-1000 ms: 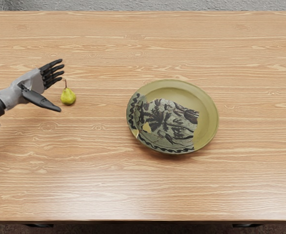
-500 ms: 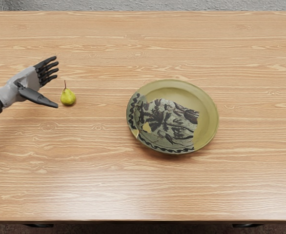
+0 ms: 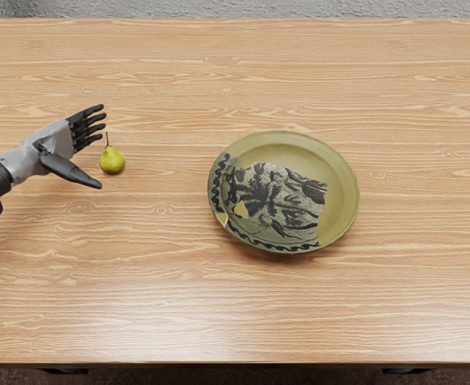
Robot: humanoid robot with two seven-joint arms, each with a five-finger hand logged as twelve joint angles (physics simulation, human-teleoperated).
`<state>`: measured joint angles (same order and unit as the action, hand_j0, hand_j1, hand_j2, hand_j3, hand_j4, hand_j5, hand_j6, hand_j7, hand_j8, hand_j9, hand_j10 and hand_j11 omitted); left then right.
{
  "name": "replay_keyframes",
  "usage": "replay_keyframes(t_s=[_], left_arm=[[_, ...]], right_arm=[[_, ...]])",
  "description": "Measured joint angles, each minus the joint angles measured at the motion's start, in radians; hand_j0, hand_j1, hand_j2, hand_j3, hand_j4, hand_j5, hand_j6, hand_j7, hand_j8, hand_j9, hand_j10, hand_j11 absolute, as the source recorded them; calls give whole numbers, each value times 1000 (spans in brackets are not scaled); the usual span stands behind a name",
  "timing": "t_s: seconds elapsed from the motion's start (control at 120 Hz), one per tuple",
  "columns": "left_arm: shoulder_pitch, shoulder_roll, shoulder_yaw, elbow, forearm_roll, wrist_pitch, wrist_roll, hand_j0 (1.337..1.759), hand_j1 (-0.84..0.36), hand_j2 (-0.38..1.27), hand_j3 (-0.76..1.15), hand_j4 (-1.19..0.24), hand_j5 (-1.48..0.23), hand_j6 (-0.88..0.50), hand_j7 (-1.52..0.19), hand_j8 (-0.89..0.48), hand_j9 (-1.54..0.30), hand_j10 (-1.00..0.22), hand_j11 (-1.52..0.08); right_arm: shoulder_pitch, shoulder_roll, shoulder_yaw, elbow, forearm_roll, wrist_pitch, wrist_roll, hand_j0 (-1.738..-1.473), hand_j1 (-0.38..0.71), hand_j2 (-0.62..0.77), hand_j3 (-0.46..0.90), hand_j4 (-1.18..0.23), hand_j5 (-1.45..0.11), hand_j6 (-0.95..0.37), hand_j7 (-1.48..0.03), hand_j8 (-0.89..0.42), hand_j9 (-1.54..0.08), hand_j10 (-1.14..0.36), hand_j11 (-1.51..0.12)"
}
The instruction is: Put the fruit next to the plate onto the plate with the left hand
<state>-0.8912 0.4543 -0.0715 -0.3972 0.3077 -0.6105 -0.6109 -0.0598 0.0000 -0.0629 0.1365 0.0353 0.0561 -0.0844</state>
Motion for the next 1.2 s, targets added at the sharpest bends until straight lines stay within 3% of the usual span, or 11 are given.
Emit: replay_keyframes(t_s=[0.792,0.975,1.2], left_arm=[[-31,-30,-4,1,-17,0,41,1658,349,3,0,-2,0,-2,0,-2,0,-2,0],[-29,-42,-4,3,-17,-1,42,1658,349,4,0,-6,1,-6,2,-5,2,93,0],[-22,-42,-2,25,-14,0,42,1658,349,3,0,-4,0,-4,1,-3,1,32,0]], right_arm=[[0,0,0,0,0,0,0,-1658,-320,-5,0,-24,-31,-24,-31,-24,-31,-24,-31],[0,0,0,0,0,0,0,-1658,-320,-5,0,-24,-31,-24,-31,-24,-31,-24,-31],[0,0,0,0,0,0,0,-1658,-320,-5,0,-24,-31,-24,-31,-24,-31,-24,-31]])
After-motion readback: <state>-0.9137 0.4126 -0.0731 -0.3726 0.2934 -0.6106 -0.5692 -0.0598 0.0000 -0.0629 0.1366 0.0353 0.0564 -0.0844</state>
